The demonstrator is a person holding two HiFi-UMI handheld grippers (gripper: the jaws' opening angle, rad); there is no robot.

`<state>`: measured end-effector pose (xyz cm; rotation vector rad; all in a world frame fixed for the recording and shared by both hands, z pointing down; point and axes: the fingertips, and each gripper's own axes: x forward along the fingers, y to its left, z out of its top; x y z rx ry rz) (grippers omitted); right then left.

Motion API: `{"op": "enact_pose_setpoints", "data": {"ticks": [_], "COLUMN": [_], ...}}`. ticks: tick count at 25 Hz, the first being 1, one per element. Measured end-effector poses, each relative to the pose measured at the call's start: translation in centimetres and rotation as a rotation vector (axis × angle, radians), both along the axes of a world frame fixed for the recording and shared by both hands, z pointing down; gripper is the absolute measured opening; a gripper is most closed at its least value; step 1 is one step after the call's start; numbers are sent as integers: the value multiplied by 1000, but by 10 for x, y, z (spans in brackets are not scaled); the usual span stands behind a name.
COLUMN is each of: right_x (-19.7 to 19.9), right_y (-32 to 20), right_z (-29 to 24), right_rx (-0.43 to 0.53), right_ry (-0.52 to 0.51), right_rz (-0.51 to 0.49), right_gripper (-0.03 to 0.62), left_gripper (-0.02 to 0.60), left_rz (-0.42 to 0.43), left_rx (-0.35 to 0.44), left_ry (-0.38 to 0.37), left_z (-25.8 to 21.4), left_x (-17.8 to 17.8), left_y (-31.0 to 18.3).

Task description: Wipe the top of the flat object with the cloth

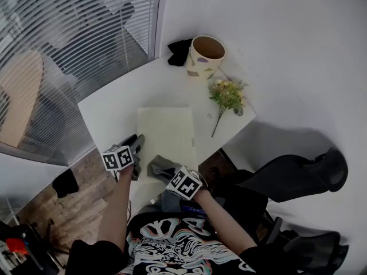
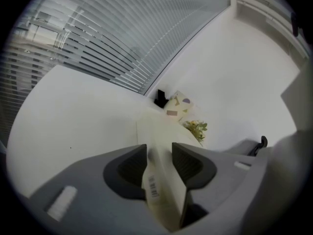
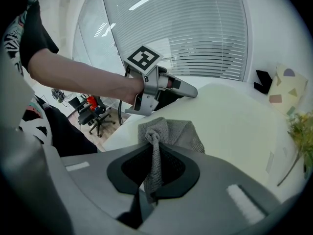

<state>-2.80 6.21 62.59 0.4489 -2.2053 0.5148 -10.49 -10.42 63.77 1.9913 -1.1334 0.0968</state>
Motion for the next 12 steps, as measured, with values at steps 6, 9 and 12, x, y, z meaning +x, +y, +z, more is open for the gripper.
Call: {"op": "enact_pose_setpoints", "data": {"ticks": [6,9,12], "right_x": [-12,-16,-19], "right_y": [1,2,1], "right_z": [-2,-3,-2], "right_rx": [-13,-15,-12], "right_ry": [5,5,11], "right_rz": [-32,-44,-56], "right_gripper": [15,15,15], "left_gripper": [207,206,206], "left_rz": [5,9,13], "left_rx": [-3,-3,2], "left_ry": [0,-1,-4], "left_z": [1,1,1], "left_x": [0,-1,-1], "left_y": [0,1,0]}}
